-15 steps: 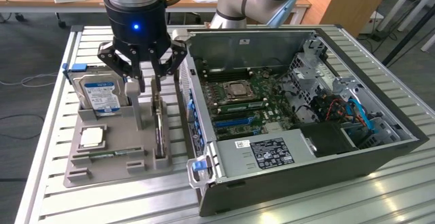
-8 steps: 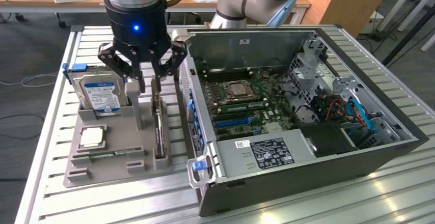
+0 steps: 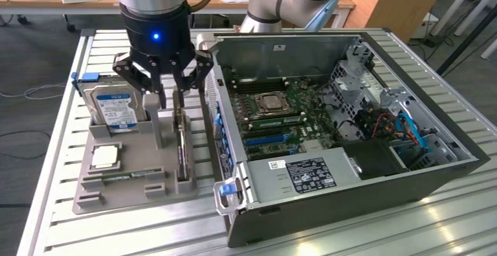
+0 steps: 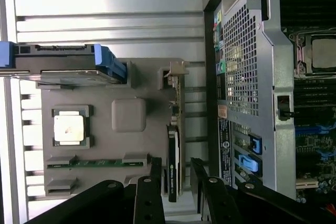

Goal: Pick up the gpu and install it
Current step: 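Pick up the gpu and move the gpu toward the slot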

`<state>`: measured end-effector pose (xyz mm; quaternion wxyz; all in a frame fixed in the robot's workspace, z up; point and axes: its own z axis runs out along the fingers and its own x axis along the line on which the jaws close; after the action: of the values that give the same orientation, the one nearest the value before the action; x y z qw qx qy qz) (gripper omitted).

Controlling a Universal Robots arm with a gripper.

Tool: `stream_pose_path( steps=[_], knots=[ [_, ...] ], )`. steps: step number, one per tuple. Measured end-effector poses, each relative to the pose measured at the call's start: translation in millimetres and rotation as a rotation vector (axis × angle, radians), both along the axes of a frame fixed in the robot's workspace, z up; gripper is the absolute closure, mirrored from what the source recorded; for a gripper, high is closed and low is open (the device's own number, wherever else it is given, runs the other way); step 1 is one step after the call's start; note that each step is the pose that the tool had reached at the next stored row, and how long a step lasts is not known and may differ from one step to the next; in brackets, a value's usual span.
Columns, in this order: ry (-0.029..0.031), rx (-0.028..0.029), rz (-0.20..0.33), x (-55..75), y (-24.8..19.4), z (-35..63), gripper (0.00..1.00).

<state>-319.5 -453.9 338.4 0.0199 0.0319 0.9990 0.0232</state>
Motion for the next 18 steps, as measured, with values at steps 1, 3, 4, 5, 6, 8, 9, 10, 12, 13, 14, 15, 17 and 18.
stream_pose_path(
  steps=[1, 3, 4, 5, 6, 8, 9, 10, 12, 13, 14, 15, 17, 18],
  knots=[
    [-0.0003, 0.0, 0.0, -0.1, 0.0, -1.1, 0.64],
    [-0.0008, -0.0001, 0.0, -0.2, -0.1, -3.2, 0.64],
    [-0.001, -0.0001, 0.0, -0.3, -0.1, -4.1, 0.64],
    [-0.0013, -0.0001, 0.0, -0.4, -0.1, -4.9, 0.64],
    [-0.0015, 0.0, 0.0, -0.5, -0.1, -5.8, 0.64],
    [-0.0019, -0.0001, 0.0, -0.7, -0.2, -7.6, 0.64],
    [-0.0021, -0.0001, 0.0, -0.8, -0.3, -8.6, 0.64],
    [-0.0023, -0.0001, 0.0, -0.9, -0.4, -9.9, 0.64],
    [-0.0026, -0.0001, 0.0, -1.2, -0.6, -12.8, 0.64],
    [-0.0028, -0.0001, 0.0, -1.3, -0.7, -14.3, 0.64],
    [-0.0029, 0.0, 0.0, -1.4, -0.8, -15.3, 0.64],
    [-0.0031, -0.0001, 0.0, -1.4, -0.8, -15.8, 0.64],
    [-0.0033, 0.0, 0.0, -1.5, -0.8, -16.8, 0.64],
    [-0.0033, 0.0, 0.0, -1.5, -0.8, -17.4, 0.64]
  ],
)
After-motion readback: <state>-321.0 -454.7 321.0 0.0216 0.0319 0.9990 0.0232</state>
